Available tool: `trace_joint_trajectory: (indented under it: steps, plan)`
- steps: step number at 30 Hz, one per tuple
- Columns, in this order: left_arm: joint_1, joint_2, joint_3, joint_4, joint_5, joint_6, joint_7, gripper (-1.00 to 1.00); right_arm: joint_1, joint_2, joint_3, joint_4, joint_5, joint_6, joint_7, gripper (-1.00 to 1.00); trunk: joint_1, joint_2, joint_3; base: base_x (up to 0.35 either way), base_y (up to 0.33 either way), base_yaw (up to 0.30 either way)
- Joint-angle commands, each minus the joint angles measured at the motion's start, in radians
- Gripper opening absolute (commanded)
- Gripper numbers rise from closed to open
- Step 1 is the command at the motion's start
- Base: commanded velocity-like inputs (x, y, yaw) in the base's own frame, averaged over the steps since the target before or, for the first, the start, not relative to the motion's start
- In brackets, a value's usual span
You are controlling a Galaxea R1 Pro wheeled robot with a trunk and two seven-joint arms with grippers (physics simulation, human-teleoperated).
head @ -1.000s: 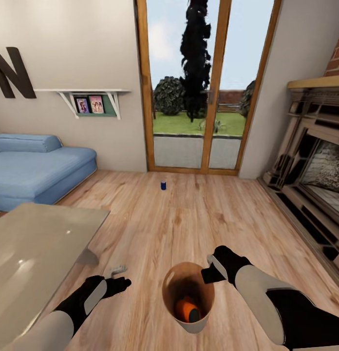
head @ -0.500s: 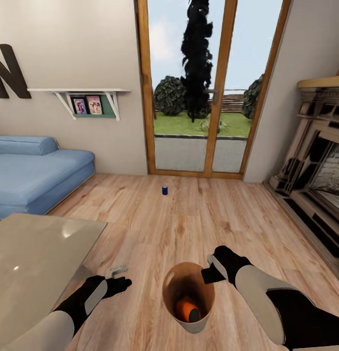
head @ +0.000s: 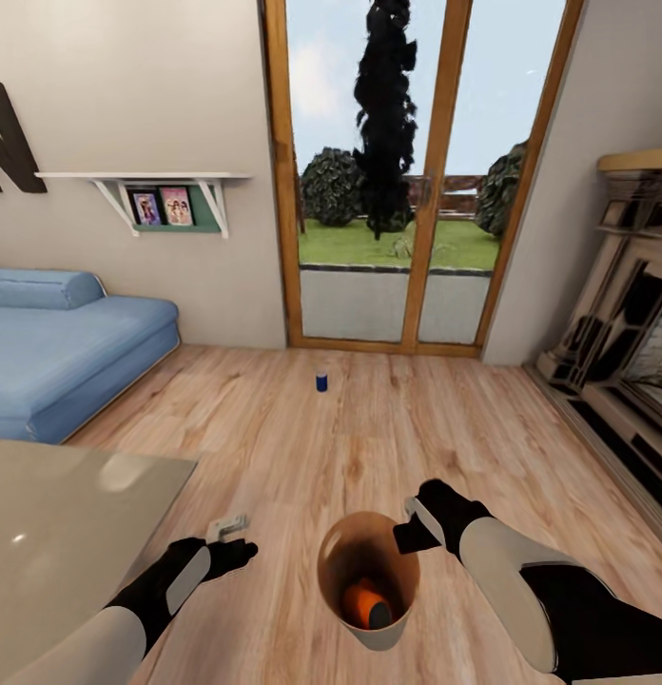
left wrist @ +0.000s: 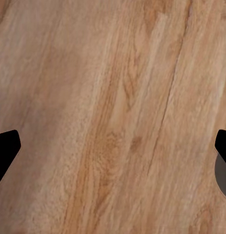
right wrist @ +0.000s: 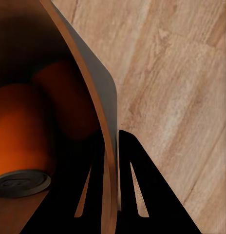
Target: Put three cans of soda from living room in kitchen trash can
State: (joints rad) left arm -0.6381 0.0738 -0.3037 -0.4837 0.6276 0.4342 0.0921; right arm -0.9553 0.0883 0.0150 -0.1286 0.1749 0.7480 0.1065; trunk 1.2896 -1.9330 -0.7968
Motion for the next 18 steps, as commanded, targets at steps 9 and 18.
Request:
trace_joint_trajectory:
  steps: [9, 18]
  plan:
    - [0.0, 0.0, -0.001, 0.0, 0.0, -0.002, 0.0, 1.0, 0.0, 0.001, -0.01, 0.001, -0.017, 0.001, 0.007, -1.0, 0.0, 0.0, 0.0, 0.346, 0.0, 0.0]
    - [0.0, 0.0, -0.002, 0.0, 0.0, -0.002, 0.0, 1.0, 0.0, 0.001, -0.01, 0.001, -0.017, 0.001, 0.007, -1.0, 0.0, 0.0, 0.0, 0.346, 0.0, 0.0]
